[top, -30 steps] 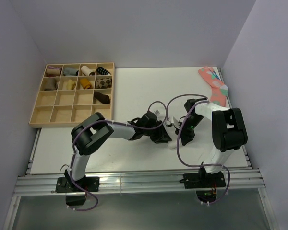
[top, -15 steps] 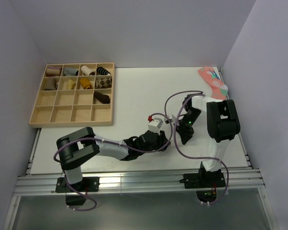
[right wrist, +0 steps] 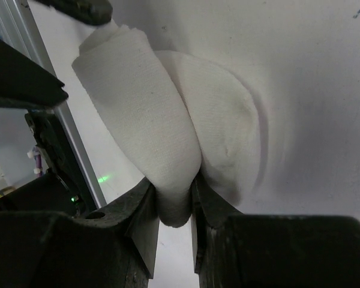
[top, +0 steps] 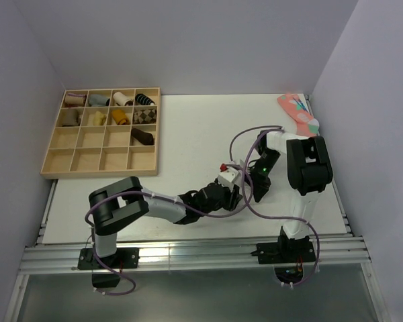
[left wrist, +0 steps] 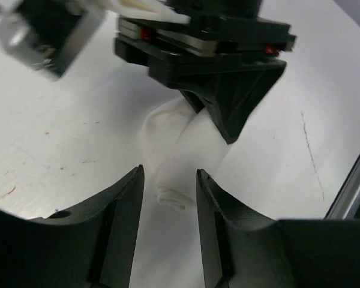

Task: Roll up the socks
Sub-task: Roll the sock at the center of the board.

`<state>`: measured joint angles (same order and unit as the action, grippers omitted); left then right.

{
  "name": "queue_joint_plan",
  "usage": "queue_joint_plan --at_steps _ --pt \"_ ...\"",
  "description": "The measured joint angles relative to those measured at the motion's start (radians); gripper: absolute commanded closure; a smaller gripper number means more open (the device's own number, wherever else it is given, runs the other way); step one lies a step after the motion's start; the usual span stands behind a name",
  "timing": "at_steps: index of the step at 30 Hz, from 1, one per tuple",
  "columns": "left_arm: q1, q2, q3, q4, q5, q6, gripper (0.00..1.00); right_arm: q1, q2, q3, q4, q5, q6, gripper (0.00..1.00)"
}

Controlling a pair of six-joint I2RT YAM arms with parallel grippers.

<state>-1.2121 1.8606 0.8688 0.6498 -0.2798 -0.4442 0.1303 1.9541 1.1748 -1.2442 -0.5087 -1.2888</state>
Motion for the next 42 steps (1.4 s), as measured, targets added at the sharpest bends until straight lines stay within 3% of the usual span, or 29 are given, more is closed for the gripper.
queue_joint_plan --at_steps 9,20,25,30,33,42 --pt "0.000 0.070 0.082 -0.014 0.137 0.121 0.53 0.000 0.024 0.019 -0.018 0.002 0.018 0.84" --pt "0.011 0.151 0.153 -0.048 0.168 0.169 0.55 0.000 0.029 0.021 -0.024 0.008 0.033 0.83" --pt "0.026 0.173 0.182 -0.067 0.192 0.165 0.72 0.000 0.029 0.021 -0.023 0.010 0.039 0.80" --pt "0.028 0.184 0.226 -0.123 0.213 0.154 0.88 -0.007 0.026 0.020 -0.023 0.019 0.051 0.63" --pt "0.031 0.188 0.249 -0.159 0.227 0.142 0.95 -0.011 0.013 0.013 -0.019 0.017 0.061 0.57" --pt "0.051 0.200 0.299 -0.238 0.250 0.079 0.98 -0.060 -0.060 0.009 0.061 -0.015 0.108 0.50"
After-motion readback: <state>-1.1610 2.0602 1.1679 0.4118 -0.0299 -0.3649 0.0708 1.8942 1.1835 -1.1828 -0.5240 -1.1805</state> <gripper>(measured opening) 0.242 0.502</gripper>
